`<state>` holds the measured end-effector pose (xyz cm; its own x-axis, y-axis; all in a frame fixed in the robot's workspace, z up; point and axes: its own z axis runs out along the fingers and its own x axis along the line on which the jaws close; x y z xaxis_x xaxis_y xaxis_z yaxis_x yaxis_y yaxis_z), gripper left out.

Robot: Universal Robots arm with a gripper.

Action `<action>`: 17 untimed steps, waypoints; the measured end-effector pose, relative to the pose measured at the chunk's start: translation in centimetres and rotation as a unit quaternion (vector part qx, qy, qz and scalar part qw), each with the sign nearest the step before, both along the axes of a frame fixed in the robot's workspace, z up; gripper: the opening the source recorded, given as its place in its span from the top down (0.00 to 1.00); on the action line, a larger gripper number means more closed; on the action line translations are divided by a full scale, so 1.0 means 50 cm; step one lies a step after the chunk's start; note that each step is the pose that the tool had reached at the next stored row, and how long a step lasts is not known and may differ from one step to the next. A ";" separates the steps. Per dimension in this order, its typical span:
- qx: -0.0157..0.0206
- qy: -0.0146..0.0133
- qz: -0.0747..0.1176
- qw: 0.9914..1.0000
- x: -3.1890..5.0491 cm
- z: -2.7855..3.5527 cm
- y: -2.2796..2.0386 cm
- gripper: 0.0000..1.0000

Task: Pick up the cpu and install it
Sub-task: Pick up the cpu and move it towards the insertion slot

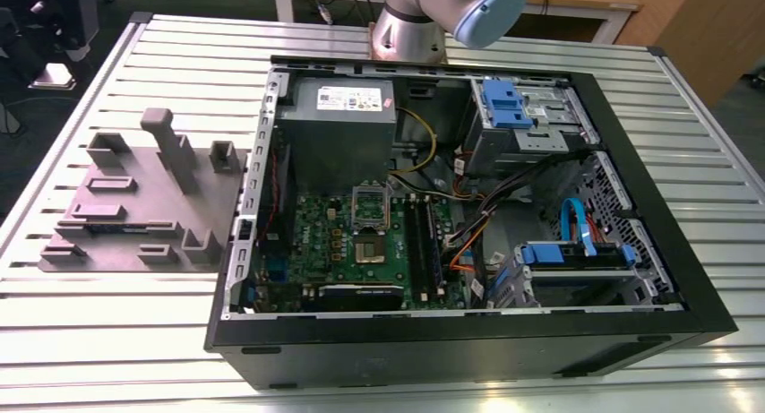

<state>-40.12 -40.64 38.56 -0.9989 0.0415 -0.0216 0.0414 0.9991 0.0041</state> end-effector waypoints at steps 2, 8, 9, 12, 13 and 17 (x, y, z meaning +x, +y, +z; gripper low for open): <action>0.000 0.000 0.000 1.000 0.001 0.000 0.0000 0.53; 0.000 0.000 0.000 1.000 0.004 0.000 0.0000 0.53; 0.000 0.000 0.000 1.000 0.004 0.000 0.0000 0.53; 0.000 0.000 0.000 1.000 0.005 0.000 0.0000 0.53; 0.000 0.000 0.000 1.000 0.006 0.000 0.0000 0.53; 0.000 0.000 0.000 1.000 0.008 0.000 0.0000 0.53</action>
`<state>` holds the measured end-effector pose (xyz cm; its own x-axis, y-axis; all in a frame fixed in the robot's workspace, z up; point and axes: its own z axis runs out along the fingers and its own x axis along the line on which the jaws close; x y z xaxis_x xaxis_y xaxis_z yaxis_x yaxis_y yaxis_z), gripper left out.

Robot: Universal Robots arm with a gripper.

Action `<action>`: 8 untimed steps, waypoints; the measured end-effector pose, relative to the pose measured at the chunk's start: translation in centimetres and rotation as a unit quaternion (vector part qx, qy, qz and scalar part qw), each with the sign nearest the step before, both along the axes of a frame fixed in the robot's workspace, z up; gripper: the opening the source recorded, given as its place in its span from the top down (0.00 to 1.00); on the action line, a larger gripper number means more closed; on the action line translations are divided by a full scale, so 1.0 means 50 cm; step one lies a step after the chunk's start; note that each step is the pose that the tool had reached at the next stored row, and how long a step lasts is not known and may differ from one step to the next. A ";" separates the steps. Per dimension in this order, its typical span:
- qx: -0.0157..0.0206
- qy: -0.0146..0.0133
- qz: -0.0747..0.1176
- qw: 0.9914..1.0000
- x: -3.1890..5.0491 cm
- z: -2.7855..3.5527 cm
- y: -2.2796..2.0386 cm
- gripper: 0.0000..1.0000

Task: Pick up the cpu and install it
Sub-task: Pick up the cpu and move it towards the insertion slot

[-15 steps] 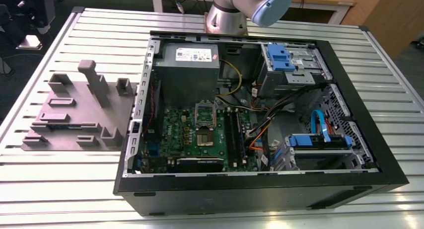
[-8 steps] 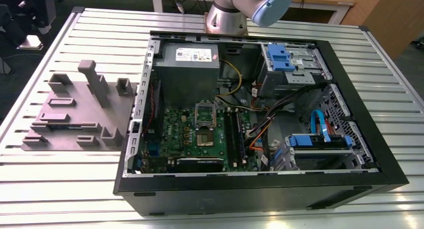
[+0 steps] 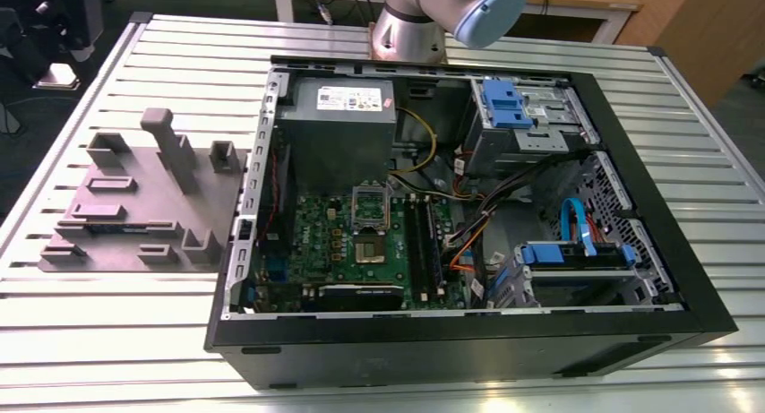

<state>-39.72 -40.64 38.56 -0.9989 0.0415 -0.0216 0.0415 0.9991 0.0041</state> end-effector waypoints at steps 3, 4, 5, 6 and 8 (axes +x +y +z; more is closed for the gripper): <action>0.000 0.000 0.000 1.000 0.002 0.000 0.0000 0.53; 0.000 0.000 0.000 1.000 0.003 0.000 0.0000 0.53; 0.000 0.000 0.000 1.000 0.004 0.000 0.0000 0.53; 0.000 0.000 0.000 1.000 0.005 0.000 0.0000 0.53; 0.000 0.000 0.000 1.000 0.006 0.000 0.0000 0.53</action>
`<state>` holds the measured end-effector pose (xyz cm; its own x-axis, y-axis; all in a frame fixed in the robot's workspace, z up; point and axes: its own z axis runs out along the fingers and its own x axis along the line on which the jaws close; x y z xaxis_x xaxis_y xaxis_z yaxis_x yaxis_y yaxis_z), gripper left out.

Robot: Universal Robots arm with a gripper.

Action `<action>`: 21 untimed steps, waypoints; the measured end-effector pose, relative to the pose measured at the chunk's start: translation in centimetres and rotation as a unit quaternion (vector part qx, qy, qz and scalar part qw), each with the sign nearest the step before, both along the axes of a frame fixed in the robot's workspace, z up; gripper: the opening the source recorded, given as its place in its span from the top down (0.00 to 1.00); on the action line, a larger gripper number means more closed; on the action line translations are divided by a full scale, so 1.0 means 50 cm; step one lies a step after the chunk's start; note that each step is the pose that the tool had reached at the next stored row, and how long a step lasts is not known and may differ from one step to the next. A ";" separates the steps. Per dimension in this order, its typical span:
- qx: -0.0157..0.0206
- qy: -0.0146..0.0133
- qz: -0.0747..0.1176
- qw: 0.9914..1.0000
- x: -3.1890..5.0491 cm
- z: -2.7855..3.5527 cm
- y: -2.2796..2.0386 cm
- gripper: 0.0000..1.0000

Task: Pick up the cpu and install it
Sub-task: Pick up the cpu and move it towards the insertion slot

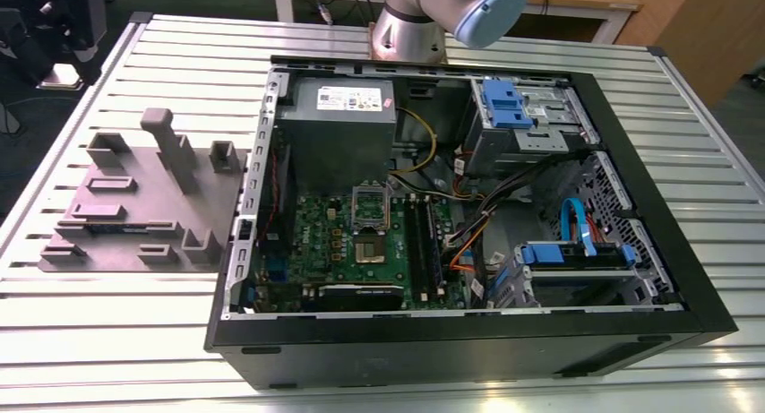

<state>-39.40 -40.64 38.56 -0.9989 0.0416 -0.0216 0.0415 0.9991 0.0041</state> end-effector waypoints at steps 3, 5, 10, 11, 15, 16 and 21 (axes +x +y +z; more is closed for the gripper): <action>0.000 0.000 0.000 1.000 0.005 0.000 -0.0001 0.53; 0.000 0.000 0.000 1.000 0.008 0.000 -0.0001 0.53; 0.000 0.000 0.000 1.000 0.019 0.000 0.0000 0.53; 0.000 0.000 0.000 1.000 0.021 0.000 0.0000 0.53; 0.000 0.000 0.000 1.000 0.026 0.000 0.0000 0.53; 0.000 0.000 0.000 1.000 0.027 0.000 0.0000 0.53; 0.000 0.000 0.000 1.000 0.033 0.000 0.0000 0.53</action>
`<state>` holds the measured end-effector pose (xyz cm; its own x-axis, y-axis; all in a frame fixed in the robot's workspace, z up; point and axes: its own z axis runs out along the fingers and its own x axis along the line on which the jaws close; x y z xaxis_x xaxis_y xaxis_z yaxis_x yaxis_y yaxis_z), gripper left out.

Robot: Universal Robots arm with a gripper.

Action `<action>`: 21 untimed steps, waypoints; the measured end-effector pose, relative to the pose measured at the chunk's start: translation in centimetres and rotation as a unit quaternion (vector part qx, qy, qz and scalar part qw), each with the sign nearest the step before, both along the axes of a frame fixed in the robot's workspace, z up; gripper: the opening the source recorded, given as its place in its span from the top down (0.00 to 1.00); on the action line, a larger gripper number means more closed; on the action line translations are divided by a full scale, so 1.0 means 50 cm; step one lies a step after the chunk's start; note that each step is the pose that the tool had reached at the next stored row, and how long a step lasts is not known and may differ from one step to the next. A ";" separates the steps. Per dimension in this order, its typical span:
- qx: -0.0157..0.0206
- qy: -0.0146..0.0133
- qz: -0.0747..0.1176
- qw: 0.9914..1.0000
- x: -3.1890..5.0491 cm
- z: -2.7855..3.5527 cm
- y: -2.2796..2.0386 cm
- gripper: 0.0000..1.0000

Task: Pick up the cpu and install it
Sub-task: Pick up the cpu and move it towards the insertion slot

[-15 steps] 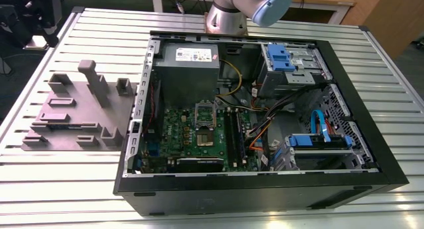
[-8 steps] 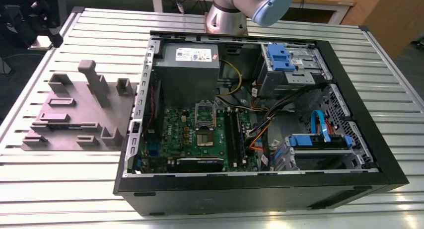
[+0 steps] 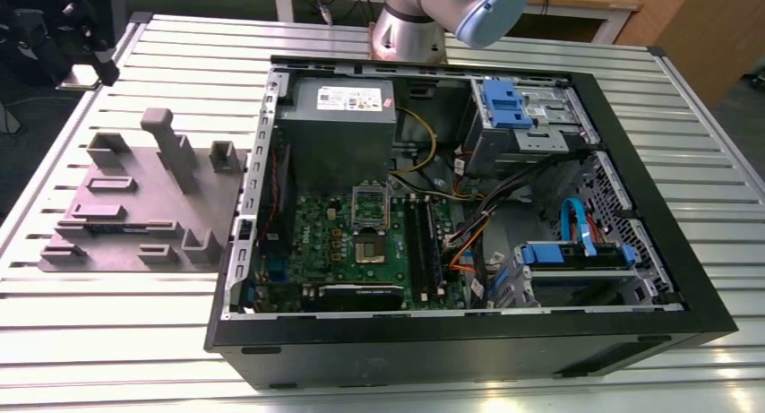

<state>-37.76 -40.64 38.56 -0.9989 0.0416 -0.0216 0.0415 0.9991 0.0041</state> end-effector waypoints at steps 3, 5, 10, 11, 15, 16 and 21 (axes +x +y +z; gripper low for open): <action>0.000 0.000 0.000 1.000 0.002 0.000 0.0000 0.53; 0.000 0.000 0.000 1.000 0.003 0.000 0.0000 0.53; 0.000 0.000 0.000 1.000 0.006 0.000 0.0000 0.53; 0.000 0.000 0.000 1.000 0.006 0.000 0.0000 0.53; 0.000 0.000 0.000 1.000 0.007 0.000 0.0000 0.53; 0.000 0.000 0.000 1.000 0.008 0.000 0.0000 0.53; 0.000 0.000 0.000 1.000 0.010 0.000 0.0000 0.53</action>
